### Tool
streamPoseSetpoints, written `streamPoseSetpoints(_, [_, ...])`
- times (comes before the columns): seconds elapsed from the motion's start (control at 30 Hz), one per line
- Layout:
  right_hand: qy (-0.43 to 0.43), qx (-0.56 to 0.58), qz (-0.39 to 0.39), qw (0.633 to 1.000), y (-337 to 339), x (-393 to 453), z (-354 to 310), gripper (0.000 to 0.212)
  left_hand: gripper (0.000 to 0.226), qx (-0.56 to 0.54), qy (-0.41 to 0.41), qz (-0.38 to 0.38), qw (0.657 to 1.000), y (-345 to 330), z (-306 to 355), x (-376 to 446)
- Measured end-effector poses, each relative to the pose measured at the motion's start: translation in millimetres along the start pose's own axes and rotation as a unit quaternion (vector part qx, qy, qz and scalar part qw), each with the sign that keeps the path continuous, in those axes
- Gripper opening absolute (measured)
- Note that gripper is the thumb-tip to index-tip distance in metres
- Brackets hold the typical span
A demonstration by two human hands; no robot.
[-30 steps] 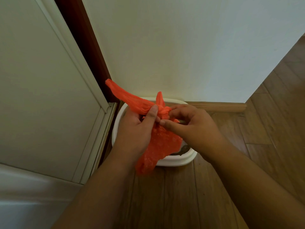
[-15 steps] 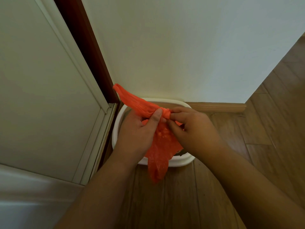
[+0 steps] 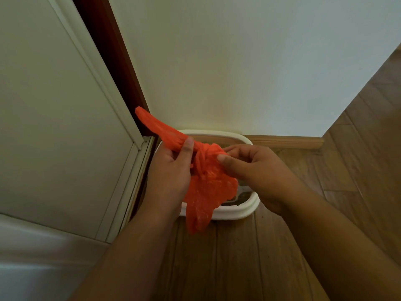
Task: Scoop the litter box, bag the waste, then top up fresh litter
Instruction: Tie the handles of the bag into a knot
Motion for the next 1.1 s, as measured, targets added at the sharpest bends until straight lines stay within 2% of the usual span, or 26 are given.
streamPoseSetpoints(0.2, [-0.070,0.002,-0.008,0.998,4.7,1.1,3.2,0.029,0.018,-0.029,0.005,0.020,0.999,1.6,3.2,3.1])
streamPoseSetpoints(0.33, [-0.061,0.020,-0.009,0.998,7.3,-0.7,2.5,0.024,0.019,-0.066,0.029,0.025,0.997,1.6,3.7,3.7])
streamPoseSetpoints(0.63, [-0.049,-0.047,-0.007,0.998,12.4,-1.6,0.7,0.019,0.018,-0.143,0.050,0.036,0.988,0.3,11.4,4.6])
streamPoseSetpoints(0.8, [-0.046,-0.077,-0.025,0.996,12.4,-2.8,0.0,0.018,0.024,-0.240,0.080,0.039,0.967,-4.5,15.6,-1.4])
streamPoseSetpoints(0.9, [-0.042,-0.109,-0.056,0.992,12.3,-4.6,3.1,0.027,0.020,-0.286,0.116,0.024,0.951,-5.9,15.3,-4.7])
streamPoseSetpoints(0.97, [-0.025,-0.121,-0.067,0.990,10.2,-7.3,2.5,0.045,0.013,-0.301,0.133,0.009,0.944,-6.8,12.6,-5.9])
streamPoseSetpoints(1.03, [0.006,-0.120,-0.031,0.992,8.7,-7.9,0.7,0.057,0.009,-0.310,0.145,-0.004,0.940,-7.5,9.3,-5.1])
streamPoseSetpoints(1.1, [0.042,-0.100,0.019,0.994,7.3,-7.6,-0.3,0.049,0.010,-0.333,0.152,-0.015,0.930,-6.8,7.5,-3.0])
Point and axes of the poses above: each hand's wrist, its own x-axis towards the middle knuckle, its own y-axis out of the back of the hand, z = x × y, the point moved 1 cm from there along x, towards the middle knuckle, and after that the axes turned 9 degrees about -x, right-handed, at the moved point
